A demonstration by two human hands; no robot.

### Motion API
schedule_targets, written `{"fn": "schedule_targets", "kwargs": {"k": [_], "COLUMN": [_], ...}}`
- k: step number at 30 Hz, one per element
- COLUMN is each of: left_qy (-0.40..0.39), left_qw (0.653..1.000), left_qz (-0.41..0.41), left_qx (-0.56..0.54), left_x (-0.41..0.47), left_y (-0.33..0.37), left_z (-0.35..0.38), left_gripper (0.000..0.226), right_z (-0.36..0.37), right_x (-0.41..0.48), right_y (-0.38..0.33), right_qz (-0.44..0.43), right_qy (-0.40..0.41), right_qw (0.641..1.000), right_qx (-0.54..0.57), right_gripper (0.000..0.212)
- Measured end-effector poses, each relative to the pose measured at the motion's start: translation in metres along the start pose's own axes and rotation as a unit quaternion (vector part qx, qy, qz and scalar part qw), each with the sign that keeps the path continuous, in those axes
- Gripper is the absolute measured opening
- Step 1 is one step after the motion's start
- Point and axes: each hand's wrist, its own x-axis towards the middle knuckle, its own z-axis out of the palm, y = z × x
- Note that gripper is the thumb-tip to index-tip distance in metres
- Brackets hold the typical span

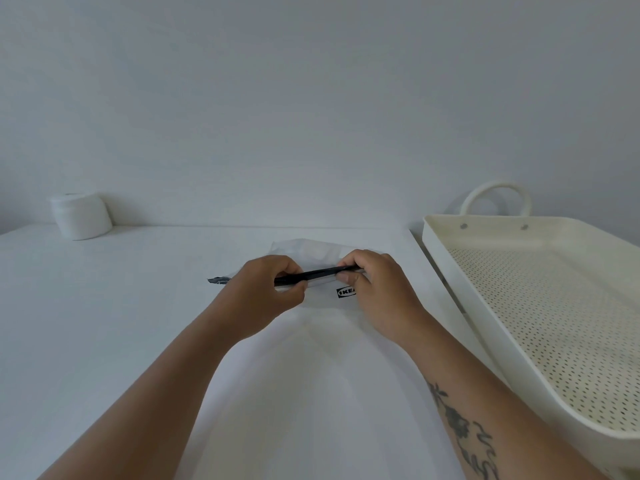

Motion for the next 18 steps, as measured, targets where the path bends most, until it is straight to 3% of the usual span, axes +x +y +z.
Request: {"fn": "schedule_targets", "kwargs": {"k": [5, 11, 18], "left_qy": [0.002, 0.012, 0.008], "left_qw": [1.0, 0.999, 0.998], "left_qz": [0.006, 0.032, 0.049], "left_qx": [0.011, 0.029, 0.037], "left_x": [-0.001, -0.002, -0.002], "left_y": [0.0, 0.006, 0.009], "left_z": [0.0, 0.011, 0.011], "left_gripper": [0.011, 0.007, 0.006], "right_z": [0.0, 0.006, 0.007], "right_x": [-0.002, -0.009, -0.007], "right_y": [0.0, -0.012, -0.004], "right_qz": [0.001, -0.088, -0.047], "right_qy": [0.01, 0.024, 0.035], "right_qw": [1.0, 0.976, 0.981], "right_qx": [-0.029, -0.2, -0.186], "right_gripper": [0.014, 0.012, 0.006]}}
